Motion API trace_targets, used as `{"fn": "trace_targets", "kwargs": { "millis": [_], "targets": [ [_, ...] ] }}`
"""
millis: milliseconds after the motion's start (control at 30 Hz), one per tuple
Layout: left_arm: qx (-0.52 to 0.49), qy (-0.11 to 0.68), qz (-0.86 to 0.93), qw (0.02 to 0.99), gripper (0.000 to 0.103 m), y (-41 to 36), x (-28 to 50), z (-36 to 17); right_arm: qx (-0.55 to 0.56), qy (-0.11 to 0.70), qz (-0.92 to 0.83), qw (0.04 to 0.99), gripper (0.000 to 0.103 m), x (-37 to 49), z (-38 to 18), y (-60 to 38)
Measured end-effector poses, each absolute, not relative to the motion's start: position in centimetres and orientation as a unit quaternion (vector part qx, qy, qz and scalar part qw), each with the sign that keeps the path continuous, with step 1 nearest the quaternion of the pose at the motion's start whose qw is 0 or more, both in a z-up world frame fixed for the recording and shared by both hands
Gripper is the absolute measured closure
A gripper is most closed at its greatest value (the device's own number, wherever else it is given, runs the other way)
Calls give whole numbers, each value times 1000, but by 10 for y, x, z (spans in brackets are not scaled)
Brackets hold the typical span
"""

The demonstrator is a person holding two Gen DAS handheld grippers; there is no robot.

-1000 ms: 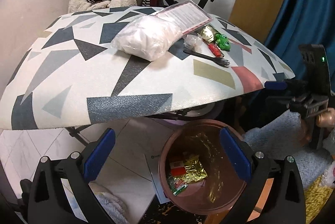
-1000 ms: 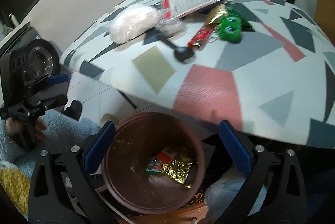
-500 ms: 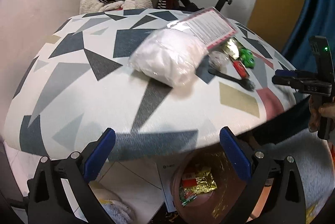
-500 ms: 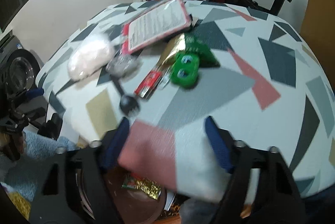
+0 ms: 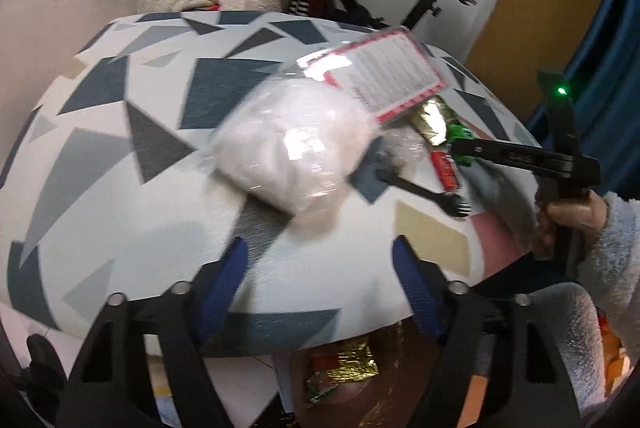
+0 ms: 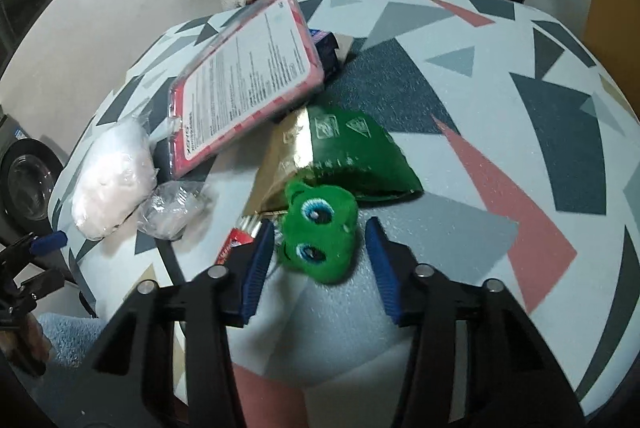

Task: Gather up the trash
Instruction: 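Grasp the green frog keychain with the right gripper while the left grasps a clear wrapper, then drop the clear wrapper into the bin with the left gripper while the right carries the frog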

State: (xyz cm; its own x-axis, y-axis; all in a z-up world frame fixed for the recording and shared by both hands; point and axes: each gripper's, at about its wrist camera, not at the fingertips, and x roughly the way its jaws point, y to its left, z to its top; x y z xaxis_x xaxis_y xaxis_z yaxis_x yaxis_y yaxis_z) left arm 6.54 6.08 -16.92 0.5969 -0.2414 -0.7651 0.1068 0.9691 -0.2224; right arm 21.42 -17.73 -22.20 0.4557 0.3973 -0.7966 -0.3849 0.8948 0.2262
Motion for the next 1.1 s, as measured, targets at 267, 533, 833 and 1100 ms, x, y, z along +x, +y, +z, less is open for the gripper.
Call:
{"fn": "trace_targets", "kwargs": {
  "millis": [267,533,833,1100],
  "targets": [
    [-79,441,-178,876,48,9,104,-156,-35,400,247,882,69,188,-188,-184],
    [-51,470,-157,867,54,-22,162,-177,-12,388,260,884,69,172,-179,-199],
    [-30,482,-160,861,79,-31,181,-187,-2,388,266,882,69,147,-181,-213],
    [-1,459,-181,870,80,-31,141,-155,-3,376,280,883,69,121,-172,-210]
  ]
}}
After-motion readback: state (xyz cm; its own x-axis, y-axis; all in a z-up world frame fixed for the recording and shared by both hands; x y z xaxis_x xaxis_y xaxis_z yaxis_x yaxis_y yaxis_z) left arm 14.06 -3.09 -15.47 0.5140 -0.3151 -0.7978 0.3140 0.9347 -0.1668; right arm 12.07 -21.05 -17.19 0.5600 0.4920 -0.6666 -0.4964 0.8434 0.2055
